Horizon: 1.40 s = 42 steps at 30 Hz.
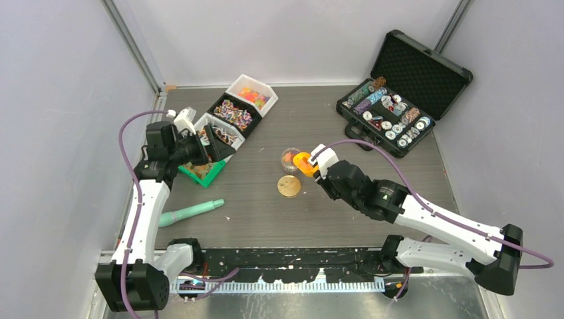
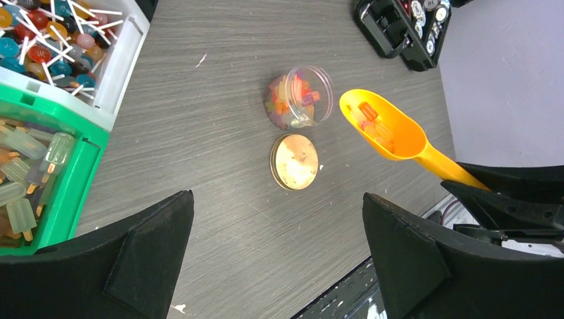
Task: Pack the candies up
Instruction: Place the fake candies in the packing bottle.
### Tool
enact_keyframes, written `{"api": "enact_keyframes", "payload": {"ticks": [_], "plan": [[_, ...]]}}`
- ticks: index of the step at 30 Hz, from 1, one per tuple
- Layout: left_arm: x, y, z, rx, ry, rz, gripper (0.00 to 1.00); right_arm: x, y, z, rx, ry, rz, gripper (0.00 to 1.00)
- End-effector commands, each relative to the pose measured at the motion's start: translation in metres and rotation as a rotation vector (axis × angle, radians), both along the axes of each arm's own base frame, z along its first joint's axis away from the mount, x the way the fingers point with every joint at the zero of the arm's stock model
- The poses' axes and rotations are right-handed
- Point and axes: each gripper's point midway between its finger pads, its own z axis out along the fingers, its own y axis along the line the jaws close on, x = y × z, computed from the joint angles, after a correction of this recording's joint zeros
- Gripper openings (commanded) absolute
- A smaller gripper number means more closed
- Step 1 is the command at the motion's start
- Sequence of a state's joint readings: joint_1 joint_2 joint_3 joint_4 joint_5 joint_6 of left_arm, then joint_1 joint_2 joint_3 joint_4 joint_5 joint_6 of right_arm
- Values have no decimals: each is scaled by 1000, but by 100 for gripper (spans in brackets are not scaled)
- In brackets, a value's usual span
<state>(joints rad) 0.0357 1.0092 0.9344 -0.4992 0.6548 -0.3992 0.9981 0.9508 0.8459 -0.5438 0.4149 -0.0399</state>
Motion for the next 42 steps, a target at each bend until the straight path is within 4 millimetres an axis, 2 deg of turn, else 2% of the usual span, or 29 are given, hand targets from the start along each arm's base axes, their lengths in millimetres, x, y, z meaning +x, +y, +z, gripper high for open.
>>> {"api": "enact_keyframes", "payload": {"ticks": [1, 10, 20, 31, 42], "plan": [[-6, -2, 2, 27, -24, -30, 100, 6, 9, 21, 28, -7, -12, 0], [-7, -2, 2, 31, -24, -31, 100, 7, 15, 12, -96, 79, -2, 0], [-9, -1, 0, 38, -20, -27, 100, 10, 11, 15, -162, 100, -19, 0], [-10, 0, 0, 47, -22, -22, 100, 18, 21, 16, -224, 120, -13, 0], [-10, 1, 0, 57, -22, -17, 100, 24, 20, 17, -326, 144, -11, 0]]}}
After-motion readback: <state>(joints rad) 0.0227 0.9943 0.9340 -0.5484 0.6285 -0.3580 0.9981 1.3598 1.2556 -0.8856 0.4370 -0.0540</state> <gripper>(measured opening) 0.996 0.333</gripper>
